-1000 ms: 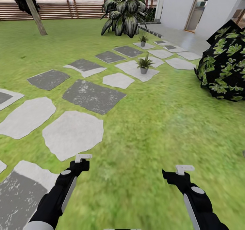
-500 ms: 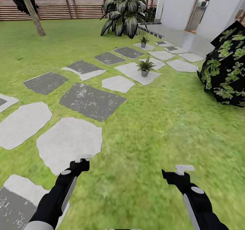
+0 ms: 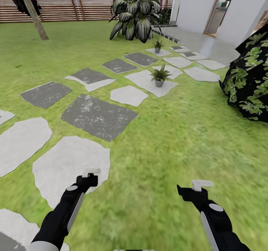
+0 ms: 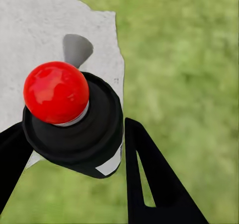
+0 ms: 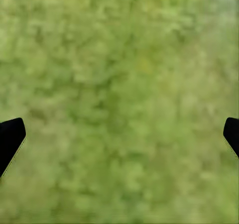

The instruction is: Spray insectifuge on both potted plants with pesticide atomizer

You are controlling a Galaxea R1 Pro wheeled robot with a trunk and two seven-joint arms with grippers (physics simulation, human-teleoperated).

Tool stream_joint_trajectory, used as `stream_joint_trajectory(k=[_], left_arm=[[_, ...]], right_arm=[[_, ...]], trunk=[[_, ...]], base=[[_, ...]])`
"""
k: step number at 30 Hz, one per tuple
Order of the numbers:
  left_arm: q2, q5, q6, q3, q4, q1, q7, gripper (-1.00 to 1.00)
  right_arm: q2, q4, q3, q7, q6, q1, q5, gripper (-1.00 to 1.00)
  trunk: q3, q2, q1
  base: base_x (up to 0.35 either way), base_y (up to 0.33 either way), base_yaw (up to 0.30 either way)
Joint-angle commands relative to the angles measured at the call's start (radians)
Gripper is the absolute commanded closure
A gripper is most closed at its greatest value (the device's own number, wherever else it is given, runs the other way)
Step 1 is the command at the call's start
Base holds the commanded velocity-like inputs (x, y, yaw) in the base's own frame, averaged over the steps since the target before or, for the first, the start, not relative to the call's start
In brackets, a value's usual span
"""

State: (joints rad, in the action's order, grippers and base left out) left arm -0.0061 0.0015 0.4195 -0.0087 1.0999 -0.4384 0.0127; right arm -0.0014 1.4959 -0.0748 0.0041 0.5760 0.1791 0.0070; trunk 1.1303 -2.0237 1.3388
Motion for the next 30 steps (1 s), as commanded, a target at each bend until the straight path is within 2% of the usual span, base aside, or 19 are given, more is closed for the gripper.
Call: stream_joint_trajectory(k=[1,30], left_arm=[[0.000,0.000,0.005,-0.001,0.001,0.000,0.001,1.00],[0.000,0.000,0.005,0.001,0.001,0.000,0.001,1.00]], right_arm=[[0.000,0.001,0.000,0.000,0.005,0.000,0.001,-1.00],[0.000,0.001,0.000,0.000,0.005,0.000,0.001,-1.00]], trunk=[[0.001,0.000,0.001],[0.001,0.000,0.001]], base=[[0.341,0.000,0.000],[0.341,0.000,0.000]])
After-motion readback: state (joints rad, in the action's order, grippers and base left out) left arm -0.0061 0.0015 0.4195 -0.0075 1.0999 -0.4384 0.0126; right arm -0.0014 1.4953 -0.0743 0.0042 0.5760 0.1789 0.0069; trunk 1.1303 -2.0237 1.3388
